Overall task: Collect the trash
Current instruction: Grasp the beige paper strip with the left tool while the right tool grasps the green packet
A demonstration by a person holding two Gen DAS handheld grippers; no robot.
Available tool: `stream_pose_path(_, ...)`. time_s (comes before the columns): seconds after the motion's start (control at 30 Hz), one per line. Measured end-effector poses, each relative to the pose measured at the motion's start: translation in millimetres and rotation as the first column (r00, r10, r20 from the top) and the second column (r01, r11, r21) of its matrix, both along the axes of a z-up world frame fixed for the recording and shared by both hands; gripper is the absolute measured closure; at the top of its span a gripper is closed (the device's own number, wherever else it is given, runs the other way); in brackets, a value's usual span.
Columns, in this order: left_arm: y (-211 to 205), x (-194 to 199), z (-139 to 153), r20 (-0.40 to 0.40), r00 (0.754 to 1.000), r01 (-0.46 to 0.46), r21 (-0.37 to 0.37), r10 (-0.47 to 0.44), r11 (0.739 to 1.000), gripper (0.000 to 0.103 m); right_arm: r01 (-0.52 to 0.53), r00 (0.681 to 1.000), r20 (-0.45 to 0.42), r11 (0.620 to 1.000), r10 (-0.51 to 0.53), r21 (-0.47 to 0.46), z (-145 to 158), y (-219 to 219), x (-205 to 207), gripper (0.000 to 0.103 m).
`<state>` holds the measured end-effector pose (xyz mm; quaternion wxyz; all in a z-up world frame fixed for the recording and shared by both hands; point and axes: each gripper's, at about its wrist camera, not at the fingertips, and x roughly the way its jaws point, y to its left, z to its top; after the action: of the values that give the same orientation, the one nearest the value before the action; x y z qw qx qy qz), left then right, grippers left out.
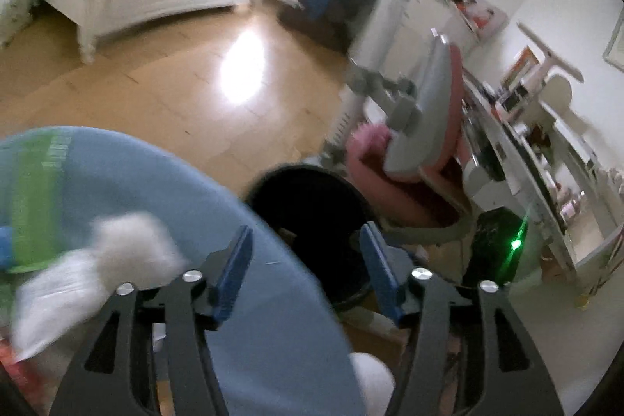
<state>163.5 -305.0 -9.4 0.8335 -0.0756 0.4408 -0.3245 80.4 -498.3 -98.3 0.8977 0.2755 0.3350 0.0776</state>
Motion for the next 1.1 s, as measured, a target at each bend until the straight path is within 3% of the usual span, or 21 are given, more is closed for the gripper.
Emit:
stream_pose_path(0.2, 130, -9, 21, 0.065, 0.978, -0.202, 0.021, 0.200, 0.979, 0.040, -0.198, 0.980, 0.022, 0.978, 0.199, -0.064, 47, 96, 21, 0.028)
stream_pose_path(0.33, 220, 2, 6, 0.027, 0.940, -0.342, 0.066, 0.341, 0.937, 0.041, -0.344, 0.939, -0.019, 0.937, 0.343, -0.066, 64, 163, 52, 0.028)
stream_pose_path(0.4, 246, 10, -10, -0.003, 0.938, -0.343, 0.114, 0.345, 0.932, 0.042, -0.392, 0.919, -0.068, 0.917, 0.388, -0.077, 67, 195, 75, 0.028)
stream_pose_path(0.47, 258, 17, -23, -0.027, 0.944, -0.322, 0.145, 0.329, 0.936, 0.043, -0.423, 0.904, -0.119, 0.899, 0.410, -0.116, 66, 220, 98, 0.028)
stream_pose_path(0.53, 265, 23, -34, -0.057, 0.952, -0.291, 0.147, 0.302, 0.945, 0.048, -0.447, 0.886, -0.187, 0.889, 0.425, -0.096, 57, 239, 123, 0.029)
stream_pose_path(0.6, 267, 29, -42, -0.085, 0.956, -0.267, 0.133, 0.280, 0.954, 0.052, -0.450, 0.868, -0.279, 0.888, 0.410, -0.093, 41, 252, 150, 0.037)
stream_pose_path(0.67, 268, 36, -51, -0.095, 0.956, -0.264, 0.141, 0.279, 0.954, 0.059, -0.463, 0.849, -0.345, 0.878, 0.400, -0.120, 32, 268, 167, 0.045)
stream_pose_path(0.73, 268, 42, -59, -0.112, 0.953, -0.263, 0.149, 0.280, 0.953, 0.070, -0.474, 0.827, -0.400, 0.872, 0.395, -0.118, 18, 274, 179, 0.046)
stream_pose_path(0.8, 272, 49, -66, -0.124, 0.953, -0.258, 0.147, 0.277, 0.955, 0.075, -0.490, 0.804, -0.445, 0.864, 0.396, -0.115, 6, 276, 187, 0.048)
stream_pose_path(0.87, 279, 47, -68, -0.118, 0.952, -0.266, 0.144, 0.283, 0.953, 0.089, -0.507, 0.800, -0.446, 0.850, 0.401, -0.145, 5, 280, 191, 0.058)
stream_pose_path(0.9, 282, 47, -69, -0.115, 0.949, -0.275, 0.150, 0.293, 0.950, 0.091, -0.518, 0.793, -0.449, 0.843, 0.411, -0.144, 3, 282, 191, 0.073)
stream_pose_path(1.1, 298, 37, -62, -0.082, 0.939, -0.327, 0.097, 0.335, 0.940, 0.093, -0.535, 0.806, -0.352, 0.840, 0.476, -0.088, 21, 279, 175, 0.092)
